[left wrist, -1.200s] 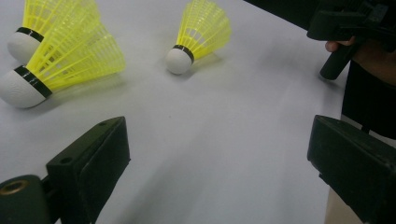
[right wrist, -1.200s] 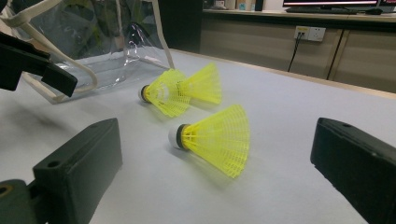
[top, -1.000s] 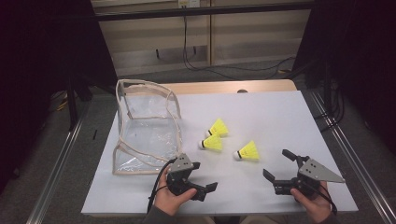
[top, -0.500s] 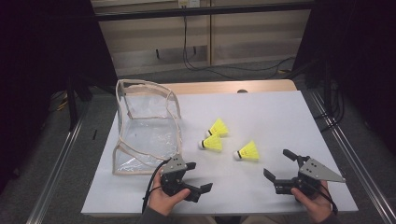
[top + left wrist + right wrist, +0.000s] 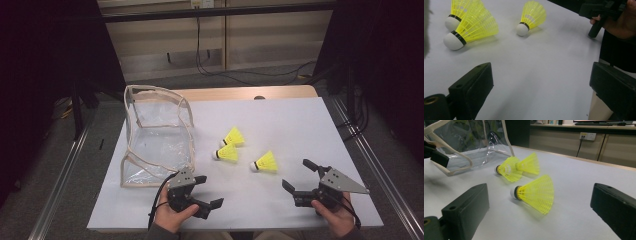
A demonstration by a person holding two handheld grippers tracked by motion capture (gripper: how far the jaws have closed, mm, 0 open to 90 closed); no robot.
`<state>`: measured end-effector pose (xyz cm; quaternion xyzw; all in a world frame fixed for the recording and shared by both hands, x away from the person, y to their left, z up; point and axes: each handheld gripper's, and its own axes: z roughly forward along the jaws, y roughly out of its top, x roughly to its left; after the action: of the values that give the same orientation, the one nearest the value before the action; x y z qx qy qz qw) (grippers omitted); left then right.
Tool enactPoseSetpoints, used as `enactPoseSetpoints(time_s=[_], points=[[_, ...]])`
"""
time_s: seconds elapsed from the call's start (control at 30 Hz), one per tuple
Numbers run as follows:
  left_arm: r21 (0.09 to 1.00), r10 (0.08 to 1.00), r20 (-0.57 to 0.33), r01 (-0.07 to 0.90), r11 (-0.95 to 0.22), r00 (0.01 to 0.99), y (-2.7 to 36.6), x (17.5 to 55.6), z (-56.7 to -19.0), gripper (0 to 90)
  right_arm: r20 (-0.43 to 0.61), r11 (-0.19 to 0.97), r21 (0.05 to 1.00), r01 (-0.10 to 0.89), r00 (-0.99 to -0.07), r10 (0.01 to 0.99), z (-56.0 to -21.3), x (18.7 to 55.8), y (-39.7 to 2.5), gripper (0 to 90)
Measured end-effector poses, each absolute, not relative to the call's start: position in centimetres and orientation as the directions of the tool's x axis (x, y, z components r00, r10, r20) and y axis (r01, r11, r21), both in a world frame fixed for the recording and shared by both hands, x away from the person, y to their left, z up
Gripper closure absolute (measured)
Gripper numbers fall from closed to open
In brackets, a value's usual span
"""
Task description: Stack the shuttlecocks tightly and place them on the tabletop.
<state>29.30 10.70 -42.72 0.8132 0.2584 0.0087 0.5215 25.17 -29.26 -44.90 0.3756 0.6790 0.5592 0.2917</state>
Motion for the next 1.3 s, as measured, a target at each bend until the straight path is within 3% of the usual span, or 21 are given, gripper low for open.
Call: enactPoseSetpoints(time_s=[1.3], points=[[0.863,0.463,-0.242,0.407,-0.299,0.853,14.7,28.8,-42.3,4.5,0.024,0.093,0.978,0.186,-0.546,0.837,-45.0,25.6,-29.2,1.5]])
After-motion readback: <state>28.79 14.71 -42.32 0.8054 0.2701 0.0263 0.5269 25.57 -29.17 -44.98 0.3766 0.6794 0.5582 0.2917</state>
